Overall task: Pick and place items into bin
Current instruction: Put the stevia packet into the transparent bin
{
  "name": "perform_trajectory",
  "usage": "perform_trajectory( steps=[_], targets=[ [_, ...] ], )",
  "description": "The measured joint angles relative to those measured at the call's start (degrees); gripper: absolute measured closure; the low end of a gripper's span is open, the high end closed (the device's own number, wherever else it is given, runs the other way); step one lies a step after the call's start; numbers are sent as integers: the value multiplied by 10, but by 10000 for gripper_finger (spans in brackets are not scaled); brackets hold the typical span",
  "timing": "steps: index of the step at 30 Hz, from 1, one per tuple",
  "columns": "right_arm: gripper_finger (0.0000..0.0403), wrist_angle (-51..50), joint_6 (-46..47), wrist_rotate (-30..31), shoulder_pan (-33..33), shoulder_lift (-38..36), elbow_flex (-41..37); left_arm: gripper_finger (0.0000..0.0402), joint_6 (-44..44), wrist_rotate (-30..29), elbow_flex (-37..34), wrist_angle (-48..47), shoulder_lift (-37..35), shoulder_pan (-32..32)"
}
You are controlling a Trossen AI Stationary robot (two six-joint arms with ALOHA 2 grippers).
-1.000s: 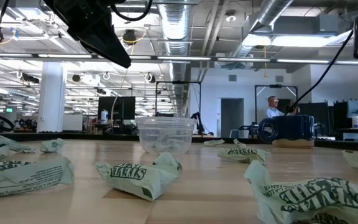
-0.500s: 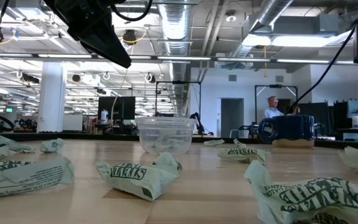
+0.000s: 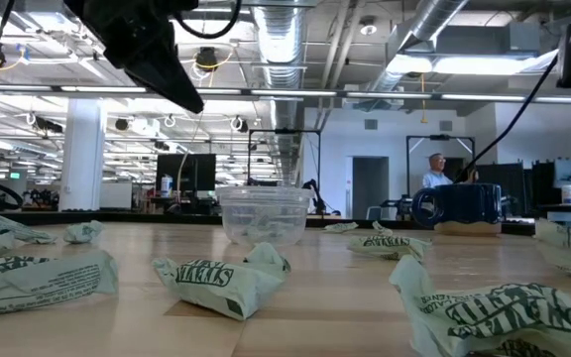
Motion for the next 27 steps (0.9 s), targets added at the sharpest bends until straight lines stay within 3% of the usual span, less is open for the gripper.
perform_trajectory(
  steps=[3,8,14,22,27],
  targets=[
    [401,-59,0,14,0,0,28,294,-17,0,0,-20,0,0],
    [402,-146,-9,107,-16,0,82,294,-38,13,0,-47,0,0],
    [402,-135,-126,171,-94,0,110,294,-77,49,0,-101,0,0],
    [403,16,-412,152,-232,0,140,294,-145,128,0,-175,0,0],
    [403,115,-552,73,-297,0,162,294,-182,180,0,-199,0,0]
  ],
)
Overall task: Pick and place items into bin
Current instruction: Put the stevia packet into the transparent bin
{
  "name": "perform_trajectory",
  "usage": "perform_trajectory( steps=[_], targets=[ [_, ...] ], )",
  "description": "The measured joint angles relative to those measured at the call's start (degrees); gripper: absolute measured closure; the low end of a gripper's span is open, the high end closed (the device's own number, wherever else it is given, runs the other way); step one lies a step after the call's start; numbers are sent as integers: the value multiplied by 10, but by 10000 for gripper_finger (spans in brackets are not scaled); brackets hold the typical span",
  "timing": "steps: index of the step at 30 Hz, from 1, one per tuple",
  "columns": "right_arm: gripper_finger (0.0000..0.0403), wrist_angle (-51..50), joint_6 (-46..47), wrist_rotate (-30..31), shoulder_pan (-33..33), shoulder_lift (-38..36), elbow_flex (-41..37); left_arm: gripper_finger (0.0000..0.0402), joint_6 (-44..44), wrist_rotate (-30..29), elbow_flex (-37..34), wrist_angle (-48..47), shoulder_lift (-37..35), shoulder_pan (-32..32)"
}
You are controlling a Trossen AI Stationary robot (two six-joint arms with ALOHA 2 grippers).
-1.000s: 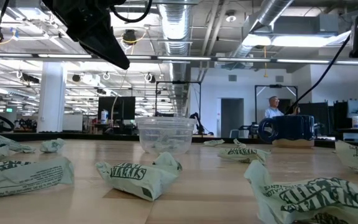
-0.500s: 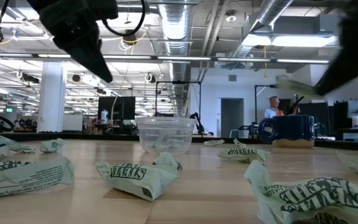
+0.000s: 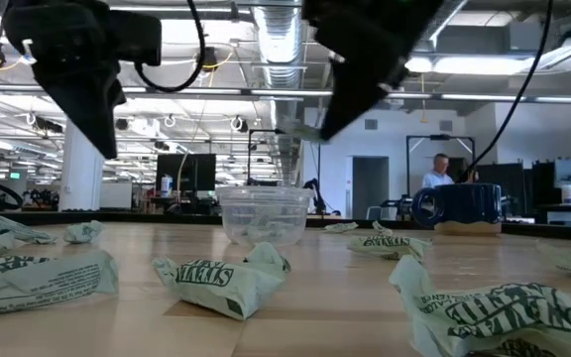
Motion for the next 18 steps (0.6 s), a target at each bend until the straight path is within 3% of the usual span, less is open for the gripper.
perform_trajectory(
  steps=[6,12,18],
  targets=[
    [403,57,-71,-120,-57,0,1,294,-22,16,0,-29,0,0],
    [397,57,-74,-161,-84,0,-3,294,-22,16,0,-31,0,0],
    [347,60,-82,-173,-93,0,-3,294,-22,16,0,-31,0,0]
  ],
)
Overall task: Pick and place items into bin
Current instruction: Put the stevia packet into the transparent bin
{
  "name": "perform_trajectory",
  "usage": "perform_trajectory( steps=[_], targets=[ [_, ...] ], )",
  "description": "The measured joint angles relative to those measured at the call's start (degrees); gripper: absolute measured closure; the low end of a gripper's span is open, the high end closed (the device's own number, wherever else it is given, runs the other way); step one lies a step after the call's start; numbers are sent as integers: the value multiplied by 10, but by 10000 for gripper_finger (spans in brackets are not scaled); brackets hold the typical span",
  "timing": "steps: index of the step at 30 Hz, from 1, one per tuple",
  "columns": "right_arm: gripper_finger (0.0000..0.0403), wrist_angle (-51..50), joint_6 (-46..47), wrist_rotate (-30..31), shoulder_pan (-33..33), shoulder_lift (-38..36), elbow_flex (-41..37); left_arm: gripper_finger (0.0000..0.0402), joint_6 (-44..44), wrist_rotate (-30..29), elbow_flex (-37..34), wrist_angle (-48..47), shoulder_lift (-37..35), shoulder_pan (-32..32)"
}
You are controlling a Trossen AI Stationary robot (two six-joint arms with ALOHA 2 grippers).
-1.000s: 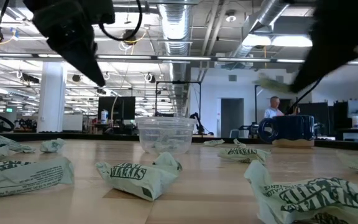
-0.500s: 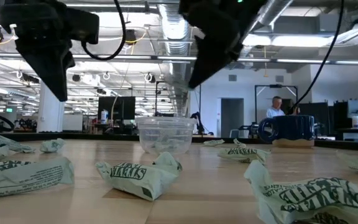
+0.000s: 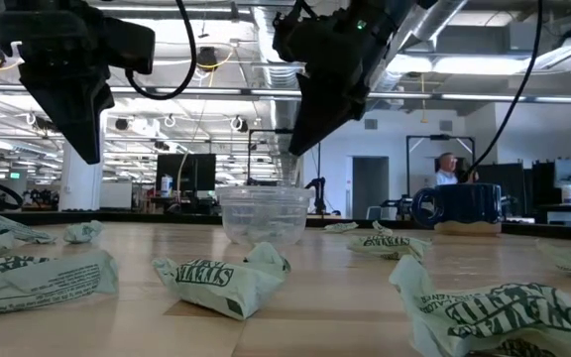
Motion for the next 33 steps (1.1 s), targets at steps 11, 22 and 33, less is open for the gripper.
perform_trajectory(
  steps=[11,22,33],
  targets=[
    [296,-111,27,107,19,-22,0,294,-18,4,-48,35,5,0],
    [296,-325,232,280,134,-110,0,294,-76,-52,-79,83,5,2],
    [296,-355,471,311,284,-199,-124,294,-56,-13,-126,159,4,23]
  ],
)
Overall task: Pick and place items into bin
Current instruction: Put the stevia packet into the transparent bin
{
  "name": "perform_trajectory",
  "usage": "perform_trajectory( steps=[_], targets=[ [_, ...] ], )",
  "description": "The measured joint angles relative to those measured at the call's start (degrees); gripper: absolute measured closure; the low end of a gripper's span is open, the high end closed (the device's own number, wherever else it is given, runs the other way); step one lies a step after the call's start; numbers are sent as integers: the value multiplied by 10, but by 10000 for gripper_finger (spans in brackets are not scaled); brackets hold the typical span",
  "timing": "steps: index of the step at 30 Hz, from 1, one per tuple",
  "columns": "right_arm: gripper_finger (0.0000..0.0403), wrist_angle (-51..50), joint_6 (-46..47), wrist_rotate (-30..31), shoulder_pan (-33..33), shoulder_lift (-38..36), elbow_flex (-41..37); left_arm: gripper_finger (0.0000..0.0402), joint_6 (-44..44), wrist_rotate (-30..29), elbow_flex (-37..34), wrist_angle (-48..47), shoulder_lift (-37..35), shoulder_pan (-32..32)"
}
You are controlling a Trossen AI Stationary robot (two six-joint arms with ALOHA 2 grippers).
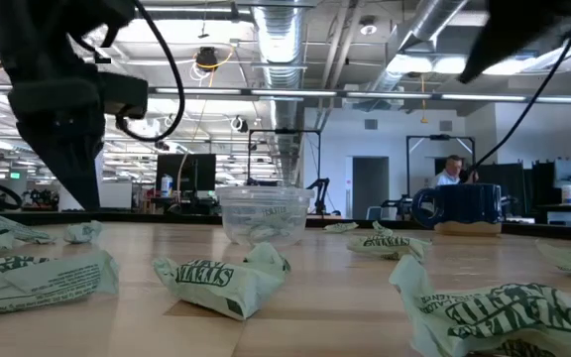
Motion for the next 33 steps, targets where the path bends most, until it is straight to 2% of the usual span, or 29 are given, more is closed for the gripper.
perform_trajectory(
  steps=[6,10,15,27,33],
  targets=[
    [296,22,89,11,62,-9,-44,294,-3,17,-21,17,0,31],
    [296,29,116,11,83,-8,-55,294,3,55,-45,67,0,40],
    [296,28,123,11,85,-8,-57,294,21,80,-58,122,0,42],
    [296,28,123,11,77,-8,-57,294,44,102,-59,126,0,42],
    [296,28,123,11,77,-8,-57,295,76,131,-59,164,0,42]
  ],
)
